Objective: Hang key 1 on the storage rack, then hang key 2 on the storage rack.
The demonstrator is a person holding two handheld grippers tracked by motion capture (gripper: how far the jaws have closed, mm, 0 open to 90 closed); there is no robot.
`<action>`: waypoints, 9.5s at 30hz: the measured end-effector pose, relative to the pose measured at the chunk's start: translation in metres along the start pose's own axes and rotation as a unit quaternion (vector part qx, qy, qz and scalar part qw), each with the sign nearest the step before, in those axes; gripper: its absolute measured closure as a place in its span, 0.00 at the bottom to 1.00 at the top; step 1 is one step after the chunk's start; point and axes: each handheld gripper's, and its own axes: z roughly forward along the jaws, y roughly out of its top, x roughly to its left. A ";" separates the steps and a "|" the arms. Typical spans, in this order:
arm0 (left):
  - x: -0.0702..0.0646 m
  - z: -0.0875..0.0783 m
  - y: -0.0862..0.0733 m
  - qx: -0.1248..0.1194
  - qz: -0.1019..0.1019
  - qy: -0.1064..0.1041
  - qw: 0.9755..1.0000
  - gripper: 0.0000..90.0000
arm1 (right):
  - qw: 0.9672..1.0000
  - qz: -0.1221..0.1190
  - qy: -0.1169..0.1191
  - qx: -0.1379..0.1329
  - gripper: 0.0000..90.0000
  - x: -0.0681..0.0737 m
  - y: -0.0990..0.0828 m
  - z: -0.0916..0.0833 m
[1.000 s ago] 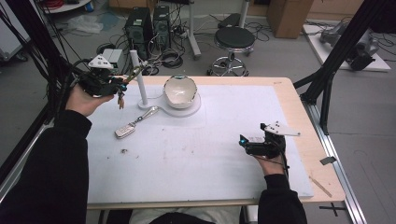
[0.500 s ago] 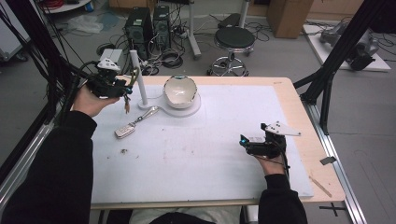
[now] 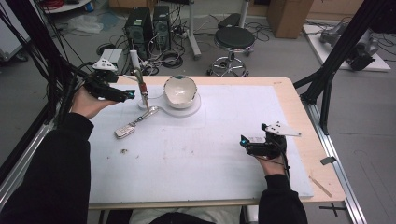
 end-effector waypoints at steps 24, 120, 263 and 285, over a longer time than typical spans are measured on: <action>-0.004 0.007 -0.050 0.003 -0.033 -0.060 0.998 0.03 | 1.000 0.000 -0.003 0.003 0.01 0.001 0.000 0.001; -0.025 0.147 -0.077 0.118 -0.010 -0.057 0.991 0.52 | 1.000 -0.008 -0.008 0.014 0.01 -0.001 -0.005 -0.001; 0.051 0.027 0.036 -0.110 -0.022 0.139 0.984 0.83 | 1.000 -0.007 -0.007 0.021 0.01 -0.002 -0.007 0.001; 0.048 0.042 0.029 -0.160 -0.118 0.104 0.975 0.83 | 1.000 -0.012 -0.010 0.024 0.01 -0.002 -0.007 0.001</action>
